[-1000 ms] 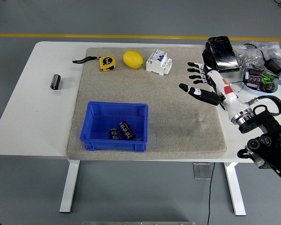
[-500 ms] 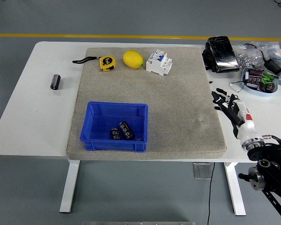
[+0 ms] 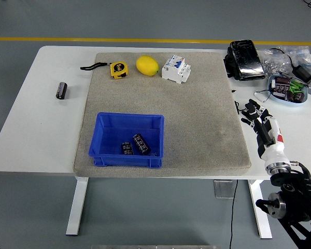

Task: Pick up the battery,place it into the box

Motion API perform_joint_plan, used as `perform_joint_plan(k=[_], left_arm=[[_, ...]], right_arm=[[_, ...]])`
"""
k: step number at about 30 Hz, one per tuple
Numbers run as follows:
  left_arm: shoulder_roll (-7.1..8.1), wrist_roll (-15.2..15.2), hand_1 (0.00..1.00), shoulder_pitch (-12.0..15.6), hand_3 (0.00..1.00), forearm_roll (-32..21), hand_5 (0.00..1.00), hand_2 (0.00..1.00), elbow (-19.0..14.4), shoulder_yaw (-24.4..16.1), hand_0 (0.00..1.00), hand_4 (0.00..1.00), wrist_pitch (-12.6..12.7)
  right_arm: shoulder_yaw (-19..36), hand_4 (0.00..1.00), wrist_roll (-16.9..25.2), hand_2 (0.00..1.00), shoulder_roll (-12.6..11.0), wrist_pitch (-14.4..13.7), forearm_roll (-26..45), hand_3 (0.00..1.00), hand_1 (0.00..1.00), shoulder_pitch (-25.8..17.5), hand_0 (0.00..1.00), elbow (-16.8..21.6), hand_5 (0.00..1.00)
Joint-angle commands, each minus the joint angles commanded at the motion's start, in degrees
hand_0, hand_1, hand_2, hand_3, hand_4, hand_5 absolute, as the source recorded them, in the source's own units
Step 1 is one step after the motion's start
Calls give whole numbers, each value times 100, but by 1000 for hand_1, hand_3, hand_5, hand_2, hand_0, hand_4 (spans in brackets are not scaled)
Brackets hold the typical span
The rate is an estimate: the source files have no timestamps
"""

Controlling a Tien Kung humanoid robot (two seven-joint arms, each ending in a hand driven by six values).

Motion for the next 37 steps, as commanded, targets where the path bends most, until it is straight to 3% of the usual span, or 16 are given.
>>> perform_joint_plan(k=[10,20,37], left_arm=[[-17,-30,731,-42,627,-83,528,789,4,45,748,622,21],[-17,-48,731,-68,625,-147,529,789,1,91,748,621,34],[-15,-58,730,-78,624,-184,528,789,-1,113,747,620,37]], right_arm=[[-5,998,216,797,175,256,89,814,773,23,778,-253,764],[-3,998,448,796,264,288,246,814,772,91,781,-394,764],[-37,998,418,795,288,321,253,812,773,145,783,-463,768]])
